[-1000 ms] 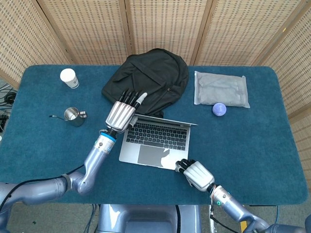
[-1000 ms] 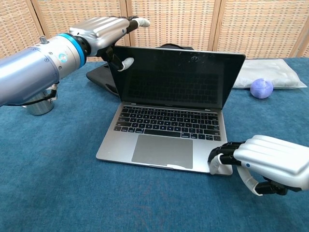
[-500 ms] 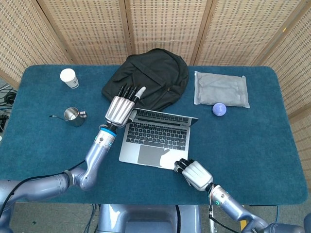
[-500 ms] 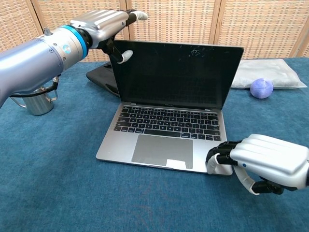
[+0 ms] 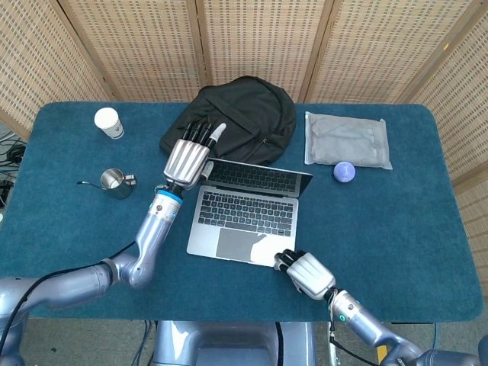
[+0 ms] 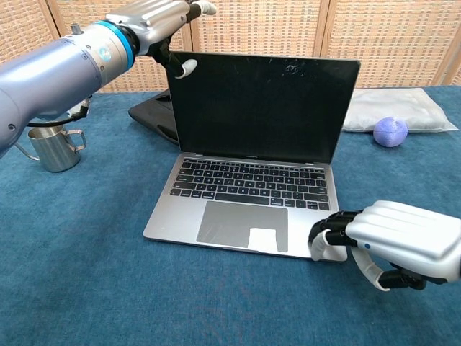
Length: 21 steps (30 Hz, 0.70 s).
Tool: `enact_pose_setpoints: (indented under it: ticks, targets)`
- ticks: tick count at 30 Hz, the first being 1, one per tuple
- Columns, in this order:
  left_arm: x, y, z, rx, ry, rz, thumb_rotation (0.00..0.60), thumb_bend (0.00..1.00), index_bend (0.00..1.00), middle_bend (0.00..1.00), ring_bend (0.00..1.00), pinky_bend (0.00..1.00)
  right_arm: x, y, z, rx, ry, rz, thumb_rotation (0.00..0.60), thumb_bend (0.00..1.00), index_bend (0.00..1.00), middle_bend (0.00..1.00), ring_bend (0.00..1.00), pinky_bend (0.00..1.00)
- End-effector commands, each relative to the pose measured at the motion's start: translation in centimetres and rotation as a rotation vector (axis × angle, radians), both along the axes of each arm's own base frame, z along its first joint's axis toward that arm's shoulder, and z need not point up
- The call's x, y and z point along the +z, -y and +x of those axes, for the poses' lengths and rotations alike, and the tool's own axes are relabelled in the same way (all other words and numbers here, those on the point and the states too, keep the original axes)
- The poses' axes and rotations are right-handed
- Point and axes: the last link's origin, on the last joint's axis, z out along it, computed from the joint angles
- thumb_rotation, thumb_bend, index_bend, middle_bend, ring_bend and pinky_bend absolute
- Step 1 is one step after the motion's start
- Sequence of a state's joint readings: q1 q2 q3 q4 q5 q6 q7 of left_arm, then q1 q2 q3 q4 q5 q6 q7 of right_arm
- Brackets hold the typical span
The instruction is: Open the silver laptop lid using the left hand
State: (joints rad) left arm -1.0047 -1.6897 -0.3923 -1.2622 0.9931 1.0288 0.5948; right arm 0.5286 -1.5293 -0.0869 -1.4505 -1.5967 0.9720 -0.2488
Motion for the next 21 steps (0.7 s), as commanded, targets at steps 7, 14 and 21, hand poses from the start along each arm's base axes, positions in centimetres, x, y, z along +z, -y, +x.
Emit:
enact_pose_setpoints:
  ticks: [7, 14, 21]
  targets:
    - [0.9, -1.5, 0.4, 0.023, 0.016, 0.034, 0.6, 0.49, 0.0, 0.0, 0.0, 0.0, 0.5, 0.6, -0.2, -0.016, 0.016, -0.014, 0.6, 1.0, 0.29, 0.27, 0.19, 0.34]
    - [1.1, -2.1, -0.1, 0.054, 0.014, 0.044, 0.6, 0.49, 0.0, 0.0, 0.0, 0.0, 0.7, 0.7, -0.2, -0.012, 0.011, -0.012, 0.6, 1.0, 0.29, 0.27, 0.19, 0.34]
    - [1.2, -2.4, -0.7, 0.071, 0.003, 0.052, 0.6, 0.49, 0.0, 0.0, 0.0, 0.0, 0.8, 0.8, -0.4, -0.016, 0.0, -0.014, 0.6, 1.0, 0.29, 0.27, 0.19, 0.34]
